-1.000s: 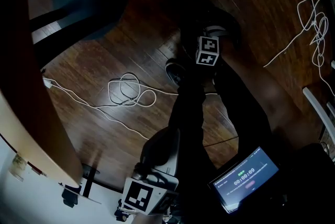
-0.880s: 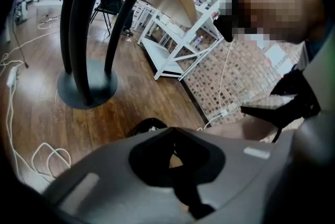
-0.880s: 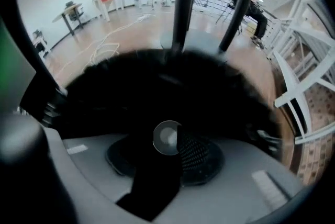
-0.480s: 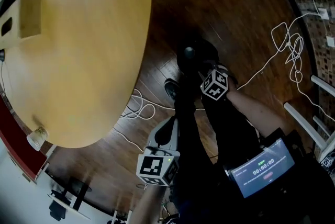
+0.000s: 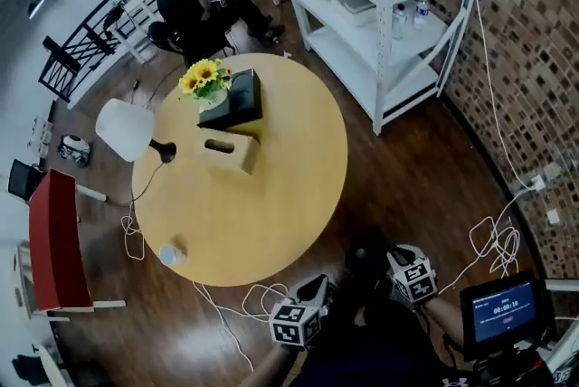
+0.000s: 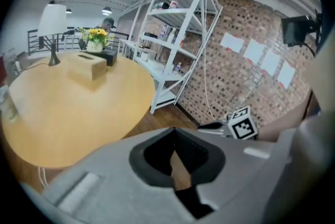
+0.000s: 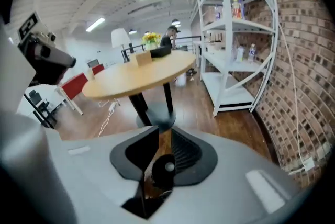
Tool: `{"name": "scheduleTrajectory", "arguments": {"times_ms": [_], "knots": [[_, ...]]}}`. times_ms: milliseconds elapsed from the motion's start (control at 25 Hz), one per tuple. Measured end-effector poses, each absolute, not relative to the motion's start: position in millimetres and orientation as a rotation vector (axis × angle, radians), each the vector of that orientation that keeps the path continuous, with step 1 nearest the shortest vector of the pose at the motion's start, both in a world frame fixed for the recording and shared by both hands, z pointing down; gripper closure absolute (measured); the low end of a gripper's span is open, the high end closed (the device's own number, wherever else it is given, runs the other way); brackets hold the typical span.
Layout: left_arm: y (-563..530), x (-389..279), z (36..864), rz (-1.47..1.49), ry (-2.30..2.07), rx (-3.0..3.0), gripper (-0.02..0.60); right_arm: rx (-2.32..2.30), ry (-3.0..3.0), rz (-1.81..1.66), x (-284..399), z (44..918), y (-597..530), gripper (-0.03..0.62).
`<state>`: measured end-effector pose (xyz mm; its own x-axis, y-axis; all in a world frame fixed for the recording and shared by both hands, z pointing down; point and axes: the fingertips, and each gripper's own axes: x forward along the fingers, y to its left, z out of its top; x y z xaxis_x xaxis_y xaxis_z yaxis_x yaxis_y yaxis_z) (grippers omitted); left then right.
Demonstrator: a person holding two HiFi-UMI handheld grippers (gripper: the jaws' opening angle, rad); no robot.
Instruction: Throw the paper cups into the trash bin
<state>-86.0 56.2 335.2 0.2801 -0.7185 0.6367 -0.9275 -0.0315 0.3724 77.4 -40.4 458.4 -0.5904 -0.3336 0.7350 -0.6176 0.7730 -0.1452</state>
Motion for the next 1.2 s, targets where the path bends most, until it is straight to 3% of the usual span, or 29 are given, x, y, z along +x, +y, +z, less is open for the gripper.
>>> {"name": "scheduleTrajectory", "arguments": {"times_ms": [200,480,920,1200], "knots": [[34.9,-94.3,289.8,0.208,-1.578,1.836,0.577,0.9,-2.431,0.499,74.2,359.5,-59.2,0.569],[30.7,-85.8,271.1,0.193,-1.55,1.903,0.577,1.022,-2.583,0.547,80.6,290.4,-48.7,0.58],[75.7,-30.4,265.3,0.209,-1.615,1.8,0.577,0.732,-2.663,0.753,97.5,310.0,-2.6,0.584],[121.2,-21.8,268.3,0.141,-1.607,1.764,0.577,0.743,-2.635,0.602,107.7,311.5,26.9,0.584]]}}
